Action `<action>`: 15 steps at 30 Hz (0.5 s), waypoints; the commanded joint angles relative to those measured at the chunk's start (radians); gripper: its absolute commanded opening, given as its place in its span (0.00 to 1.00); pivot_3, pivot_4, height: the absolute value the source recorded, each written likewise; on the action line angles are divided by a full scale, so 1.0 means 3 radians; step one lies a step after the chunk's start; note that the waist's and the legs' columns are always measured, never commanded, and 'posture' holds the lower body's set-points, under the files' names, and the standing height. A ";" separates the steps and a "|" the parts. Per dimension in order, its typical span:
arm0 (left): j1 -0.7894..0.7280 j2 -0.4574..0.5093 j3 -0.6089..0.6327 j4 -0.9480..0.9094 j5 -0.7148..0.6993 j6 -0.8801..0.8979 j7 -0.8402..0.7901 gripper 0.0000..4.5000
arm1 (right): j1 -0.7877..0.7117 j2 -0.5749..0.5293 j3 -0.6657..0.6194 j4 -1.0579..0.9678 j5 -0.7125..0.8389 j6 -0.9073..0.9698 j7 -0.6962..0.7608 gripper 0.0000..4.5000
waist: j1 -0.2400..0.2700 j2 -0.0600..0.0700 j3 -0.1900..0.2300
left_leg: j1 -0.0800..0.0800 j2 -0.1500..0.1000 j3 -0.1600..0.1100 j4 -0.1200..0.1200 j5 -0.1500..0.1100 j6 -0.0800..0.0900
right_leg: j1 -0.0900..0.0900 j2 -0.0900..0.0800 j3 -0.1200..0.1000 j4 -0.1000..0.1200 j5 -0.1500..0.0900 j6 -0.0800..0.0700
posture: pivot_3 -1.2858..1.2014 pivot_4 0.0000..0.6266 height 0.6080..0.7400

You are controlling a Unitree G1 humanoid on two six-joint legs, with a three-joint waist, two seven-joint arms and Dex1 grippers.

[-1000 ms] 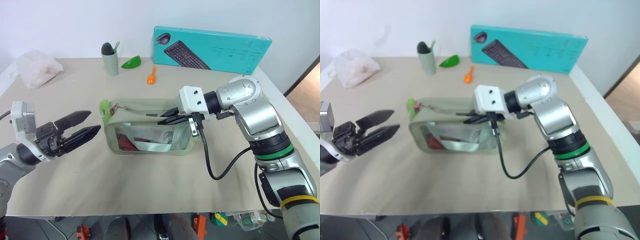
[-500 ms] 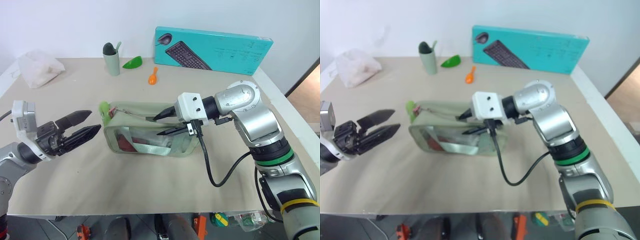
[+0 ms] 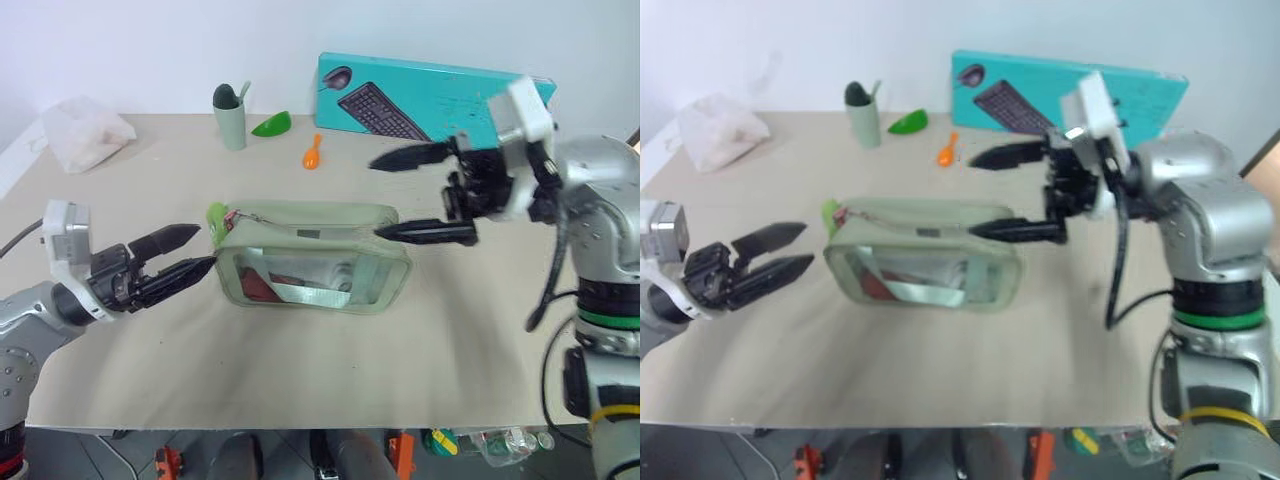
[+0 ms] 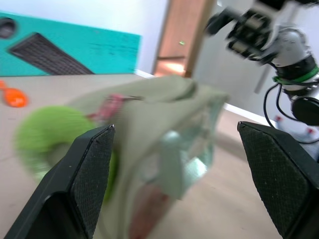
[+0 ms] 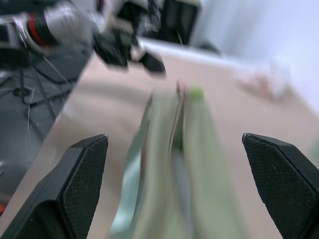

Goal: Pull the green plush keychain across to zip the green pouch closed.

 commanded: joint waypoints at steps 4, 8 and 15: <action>-0.0150 0.0139 -0.0014 -0.0146 -0.0057 0.0003 -0.0129 0.91 | 0.0569 -0.0405 -0.0181 -0.0249 -0.0198 -0.0141 -0.0164 0.99 | -0.0022 0.0001 0.0001 | 0.0003 -0.0002 0.0001 0.0000 0.0000 0.0000 | 0.0000 0.0006 0.0003 0.0001 0.0000 0.0001 | 0.52 0.24 1.00; -0.0252 0.0133 -0.0092 -0.0115 -0.0042 0.0016 -0.0127 0.91 | 0.0700 -0.0354 -0.0115 -0.0348 -0.0235 -0.0133 -0.0345 0.99 | -0.0023 0.0001 0.0001 | 0.0007 0.0003 -0.0003 -0.0001 0.0002 -0.0002 | 0.0001 0.0017 -0.0001 0.0004 0.0001 0.0001 | 0.52 0.24 1.00; -0.0295 0.0106 -0.0152 -0.0100 -0.0016 0.0020 -0.0117 0.91 | 0.0571 -0.0104 0.0154 -0.0269 -0.0383 -0.0182 -0.0586 0.99 | -0.0024 0.0001 0.0001 | 0.0011 0.0007 -0.0008 -0.0001 0.0003 -0.0004 | 0.0003 0.0022 -0.0004 0.0005 0.0001 0.0002 | 0.52 0.24 1.00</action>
